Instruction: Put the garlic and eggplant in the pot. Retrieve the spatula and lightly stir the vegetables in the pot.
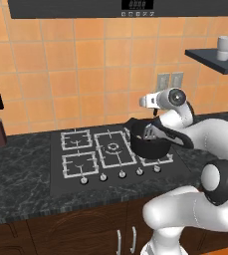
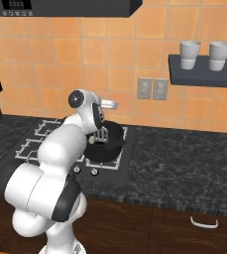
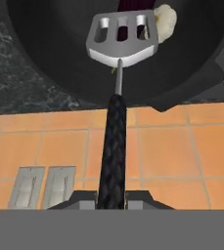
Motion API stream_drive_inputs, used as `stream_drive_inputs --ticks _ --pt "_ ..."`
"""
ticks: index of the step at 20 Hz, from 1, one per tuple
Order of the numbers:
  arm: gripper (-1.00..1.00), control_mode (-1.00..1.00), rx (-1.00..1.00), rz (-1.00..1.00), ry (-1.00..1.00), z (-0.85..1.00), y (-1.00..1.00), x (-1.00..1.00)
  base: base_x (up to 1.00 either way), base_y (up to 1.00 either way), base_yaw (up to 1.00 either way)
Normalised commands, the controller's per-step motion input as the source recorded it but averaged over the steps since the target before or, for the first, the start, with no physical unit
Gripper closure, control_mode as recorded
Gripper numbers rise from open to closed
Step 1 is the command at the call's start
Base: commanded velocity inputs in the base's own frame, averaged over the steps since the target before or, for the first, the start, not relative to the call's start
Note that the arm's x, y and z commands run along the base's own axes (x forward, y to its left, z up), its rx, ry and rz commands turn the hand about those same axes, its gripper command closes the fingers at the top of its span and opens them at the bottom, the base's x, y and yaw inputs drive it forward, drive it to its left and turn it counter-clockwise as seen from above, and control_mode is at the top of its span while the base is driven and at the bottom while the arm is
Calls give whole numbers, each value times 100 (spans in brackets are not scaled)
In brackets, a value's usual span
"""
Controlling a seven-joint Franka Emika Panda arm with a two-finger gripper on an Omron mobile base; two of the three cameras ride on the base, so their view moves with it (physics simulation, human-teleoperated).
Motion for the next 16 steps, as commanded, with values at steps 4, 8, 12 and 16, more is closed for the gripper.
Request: stream_drive_inputs --ticks 4,8,12,16 --pt "100 -100 -15 -1 8 0 -3 -25 0 0 0" --pt "100 -100 -6 -5 7 -3 -13 -19 0 0 0" --pt "100 -100 6 0 -14 -1 0 0 0 0 0" --pt "100 -100 19 5 -17 0 0 4 0 0 0"
